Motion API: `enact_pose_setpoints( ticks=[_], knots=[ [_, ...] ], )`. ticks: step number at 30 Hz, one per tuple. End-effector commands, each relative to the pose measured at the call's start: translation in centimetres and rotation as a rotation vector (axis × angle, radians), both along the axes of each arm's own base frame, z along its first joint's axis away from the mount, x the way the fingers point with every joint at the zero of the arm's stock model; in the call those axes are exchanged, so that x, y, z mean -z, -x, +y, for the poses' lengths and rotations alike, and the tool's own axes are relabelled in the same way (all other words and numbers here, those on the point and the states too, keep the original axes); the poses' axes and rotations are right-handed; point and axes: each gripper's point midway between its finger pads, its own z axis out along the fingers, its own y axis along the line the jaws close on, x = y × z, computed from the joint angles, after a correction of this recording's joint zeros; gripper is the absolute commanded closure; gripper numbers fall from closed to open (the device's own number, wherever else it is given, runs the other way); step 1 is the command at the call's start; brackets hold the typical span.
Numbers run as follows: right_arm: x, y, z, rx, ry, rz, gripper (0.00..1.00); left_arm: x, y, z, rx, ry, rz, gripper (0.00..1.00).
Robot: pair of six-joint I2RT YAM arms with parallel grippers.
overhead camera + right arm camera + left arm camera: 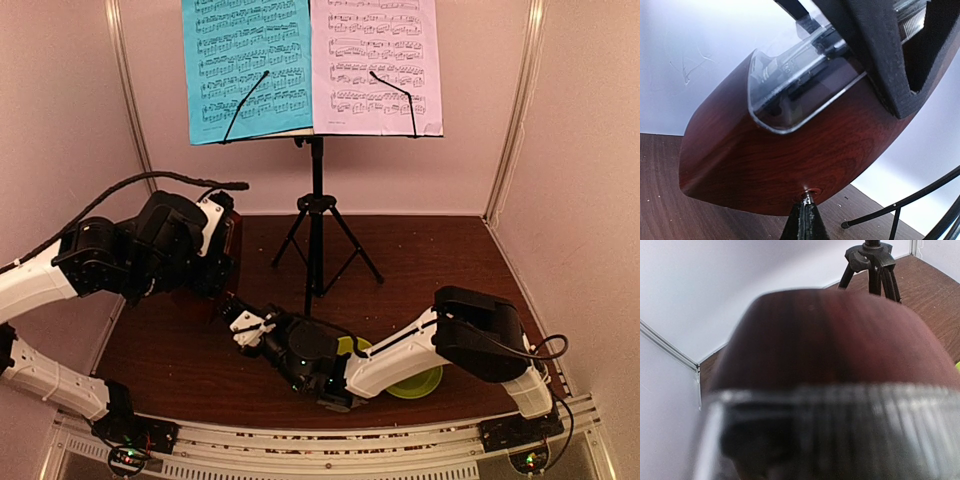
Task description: Set up the instrument practice props
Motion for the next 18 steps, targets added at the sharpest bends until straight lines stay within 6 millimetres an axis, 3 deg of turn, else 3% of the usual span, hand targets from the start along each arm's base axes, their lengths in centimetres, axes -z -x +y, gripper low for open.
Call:
enact_pose_setpoints(
  ticks=[1, 3, 9, 11, 15, 18],
  knots=[
    [-0.79, -0.95, -0.72, -0.006, -0.018, 0.039, 1.0, -4.81, -0.03, -1.71, 0.033, 0.224, -0.091, 0.82],
    [-0.86, -0.87, -0.71, -0.018, -0.021, 0.037, 1.0, -4.78, -0.02, -1.79, 0.035, 0.224, -0.088, 0.82],
    [-1.01, -0.73, -0.75, -0.024, -0.029, 0.029, 0.8, -4.74, -0.09, -1.91, 0.035, 0.224, -0.086, 0.82],
    [-1.0, -0.75, -0.77, -0.024, -0.028, 0.027, 0.81, -4.74, -0.09, -1.98, 0.036, 0.224, -0.086, 0.82],
    [-1.29, -0.71, -0.91, -0.021, -0.04, 0.023, 0.94, -4.71, -0.12, -1.97, 0.035, 0.223, -0.086, 0.82],
    [-1.41, -0.84, -1.16, -0.009, -0.046, 0.022, 0.96, -4.6, -0.12, -2.02, 0.036, 0.22, -0.085, 0.82]
  ],
)
